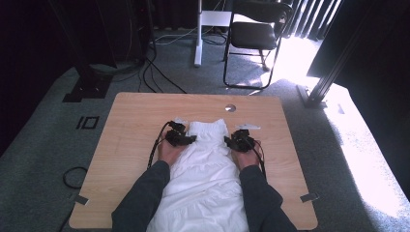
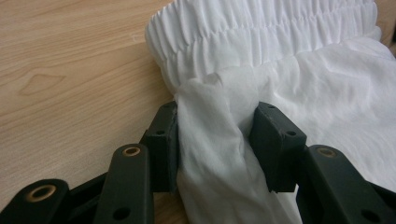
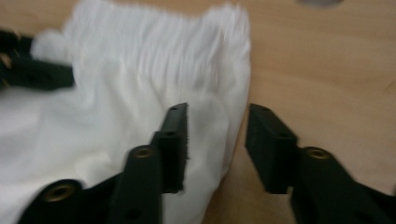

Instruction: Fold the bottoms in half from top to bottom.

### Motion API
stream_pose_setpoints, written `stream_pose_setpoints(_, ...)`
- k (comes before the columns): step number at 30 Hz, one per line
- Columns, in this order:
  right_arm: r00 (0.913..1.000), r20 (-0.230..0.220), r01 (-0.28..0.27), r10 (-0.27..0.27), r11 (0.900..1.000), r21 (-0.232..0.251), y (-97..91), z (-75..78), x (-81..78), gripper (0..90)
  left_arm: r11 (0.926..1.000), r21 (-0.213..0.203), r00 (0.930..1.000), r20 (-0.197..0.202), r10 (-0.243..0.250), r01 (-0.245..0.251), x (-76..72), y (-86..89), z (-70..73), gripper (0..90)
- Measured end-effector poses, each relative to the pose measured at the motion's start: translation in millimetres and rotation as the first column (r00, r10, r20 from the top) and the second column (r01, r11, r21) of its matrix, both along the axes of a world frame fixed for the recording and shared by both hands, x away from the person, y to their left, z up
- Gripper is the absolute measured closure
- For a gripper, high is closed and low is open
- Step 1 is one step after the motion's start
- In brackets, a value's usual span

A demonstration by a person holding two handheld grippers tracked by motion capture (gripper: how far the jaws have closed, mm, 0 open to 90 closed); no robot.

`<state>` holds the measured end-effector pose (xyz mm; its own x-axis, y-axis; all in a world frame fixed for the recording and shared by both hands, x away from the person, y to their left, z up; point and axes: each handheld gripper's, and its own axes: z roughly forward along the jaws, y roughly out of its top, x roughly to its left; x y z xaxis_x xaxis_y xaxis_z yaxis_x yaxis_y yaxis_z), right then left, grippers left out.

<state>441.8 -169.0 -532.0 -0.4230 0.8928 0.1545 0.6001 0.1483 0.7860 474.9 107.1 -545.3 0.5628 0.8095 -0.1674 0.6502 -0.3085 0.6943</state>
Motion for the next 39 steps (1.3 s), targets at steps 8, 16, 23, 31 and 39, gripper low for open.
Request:
stream_pose_setpoints(8, 0.9926, -0.094, -0.087, 0.077, 0.9897, -0.113, 21.5, -6.6, 31.0, 17.9, 1.0, -0.006, 1.0, 0.0, -0.004, 0.004, 1.2, 0.7, -0.3, 55.1)
stream_pose_setpoints(16, 0.9926, -0.109, -0.069, 0.052, 0.9858, -0.153, 28.7, -18.6, 43.4, 17.6, 0.9999, -0.007, 0.9999, -0.006, -0.012, 0.012, 2.6, 1.3, 0.1, 54.8)
stream_pose_setpoints(23, 0.9907, -0.102, -0.105, 0.09, 0.9836, -0.147, 28.8, -14.3, 44.5, 62.0, 0.9995, 0.023, 0.9995, -0.021, -0.023, 0.024, 1.6, -4.9, 1.9, 70.2)
stream_pose_setpoints(31, 0.9866, -0.12, -0.123, 0.11, 0.9863, -0.109, 31.1, -9.2, 46.0, 81.9, 0.9955, -0.088, 0.9975, -0.059, -0.04, 0.035, 7.8, 8.9, 8.5, 83.2)
stream_pose_setpoints(39, 0.9882, 0.048, -0.14, 0.145, 0.9849, -0.102, 33.1, 54.7, 50.0, 82.1, 0.9938, -0.099, 0.9936, 0.106, -0.041, 0.051, 15.9, 18.3, 78.0, 83.8)
